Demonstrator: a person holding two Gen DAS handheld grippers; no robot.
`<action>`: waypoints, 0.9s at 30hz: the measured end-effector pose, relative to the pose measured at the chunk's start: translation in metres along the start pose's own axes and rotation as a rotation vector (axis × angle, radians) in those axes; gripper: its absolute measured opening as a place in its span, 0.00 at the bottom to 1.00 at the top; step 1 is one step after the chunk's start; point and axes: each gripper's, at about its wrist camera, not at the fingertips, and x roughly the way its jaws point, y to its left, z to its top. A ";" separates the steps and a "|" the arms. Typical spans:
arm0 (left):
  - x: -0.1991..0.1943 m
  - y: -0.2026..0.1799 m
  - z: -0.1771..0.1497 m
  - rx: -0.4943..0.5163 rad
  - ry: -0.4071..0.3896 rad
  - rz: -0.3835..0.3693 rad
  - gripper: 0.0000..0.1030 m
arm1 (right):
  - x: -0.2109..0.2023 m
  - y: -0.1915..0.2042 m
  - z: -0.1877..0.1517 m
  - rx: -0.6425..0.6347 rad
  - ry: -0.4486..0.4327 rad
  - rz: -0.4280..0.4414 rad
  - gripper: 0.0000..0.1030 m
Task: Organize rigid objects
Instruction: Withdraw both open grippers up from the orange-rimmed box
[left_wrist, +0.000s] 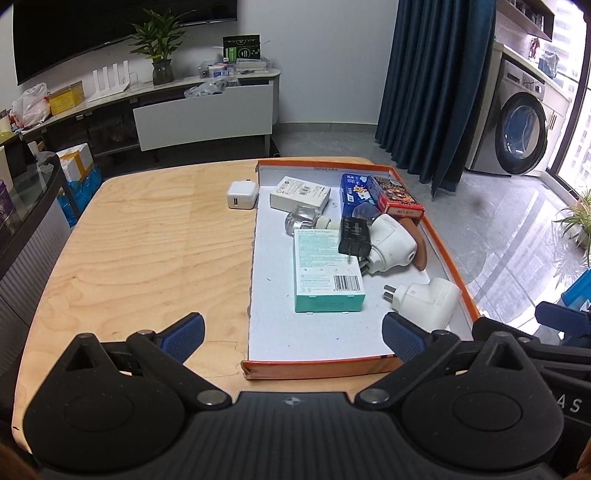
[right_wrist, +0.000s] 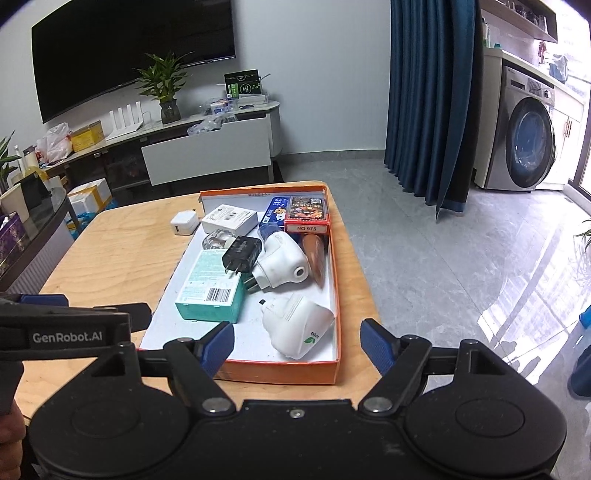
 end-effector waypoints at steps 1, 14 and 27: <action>-0.001 -0.002 -0.002 0.002 0.003 0.003 1.00 | 0.001 0.000 0.000 0.002 0.002 0.002 0.86; 0.006 -0.004 -0.007 0.003 0.021 0.011 1.00 | 0.010 -0.003 -0.003 0.016 0.027 -0.001 0.87; 0.010 0.000 -0.007 -0.010 0.037 0.019 1.00 | 0.014 0.002 -0.002 0.009 0.042 -0.001 0.87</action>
